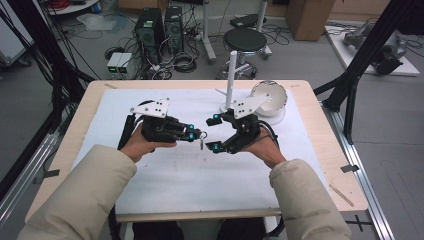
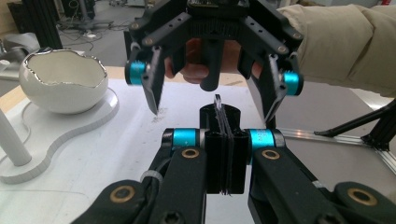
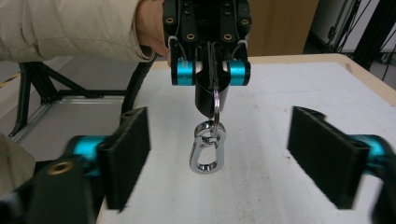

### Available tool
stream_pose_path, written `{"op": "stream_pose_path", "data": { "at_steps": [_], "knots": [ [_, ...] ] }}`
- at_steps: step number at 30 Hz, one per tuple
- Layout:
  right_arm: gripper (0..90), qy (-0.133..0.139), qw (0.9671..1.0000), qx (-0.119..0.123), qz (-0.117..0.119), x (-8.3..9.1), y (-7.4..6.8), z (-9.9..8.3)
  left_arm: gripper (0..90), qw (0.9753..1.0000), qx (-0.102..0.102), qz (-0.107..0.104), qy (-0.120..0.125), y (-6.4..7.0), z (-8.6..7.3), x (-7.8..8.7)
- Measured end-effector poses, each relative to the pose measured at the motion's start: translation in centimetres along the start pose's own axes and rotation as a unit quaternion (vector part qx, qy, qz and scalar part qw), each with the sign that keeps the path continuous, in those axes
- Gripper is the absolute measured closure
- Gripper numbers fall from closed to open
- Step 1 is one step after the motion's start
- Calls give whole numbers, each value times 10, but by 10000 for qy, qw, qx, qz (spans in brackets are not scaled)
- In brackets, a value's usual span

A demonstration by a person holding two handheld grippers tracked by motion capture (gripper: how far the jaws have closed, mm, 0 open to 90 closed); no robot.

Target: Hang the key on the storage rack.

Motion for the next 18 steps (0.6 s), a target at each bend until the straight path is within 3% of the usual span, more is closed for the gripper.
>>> {"op": "stream_pose_path", "data": {
  "at_steps": [1, 2, 3, 4, 5, 10, 18],
  "knots": [
    [234, 0, 10000, 0, 0, 0, 0, 0, 888, 10000, 0, 0, 0, 0, 0, 0],
    [325, -16, 10000, -23, 5, -2, -1, 0, 887, 10000, -24, -6, -8, 0, 0, 0],
    [325, -16, 10000, -23, 5, -2, -1, 0, 887, 10000, -24, -6, -8, 0, 0, 0],
    [429, 26, 9999, -20, 115, -2, -2, 0, 888, 10000, -6, -4, 19, 1, 1, 1],
    [471, 18, 9998, -119, 149, -2, -3, -1, 887, 10000, 5, -5, 33, 1, 1, 1],
    [617, 226, 9994, -170, 181, 1, -2, 2, 888, 10000, -13, -16, 39, 1, 1, 2],
    [780, 203, 9995, -105, 198, 2, -4, 2, 887, 9999, -43, -23, 107, 2, 1, 1]
  ]
}}
Point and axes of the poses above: each handheld gripper's, and its own axes: x roughly backward along the jaws, z roughly out of its top, y roughly to its right, the point moved 7 cm from there along -x, roughly forward along the jaws, and after that the axes turned 4 degrees about -x, right-handed, at the moved point
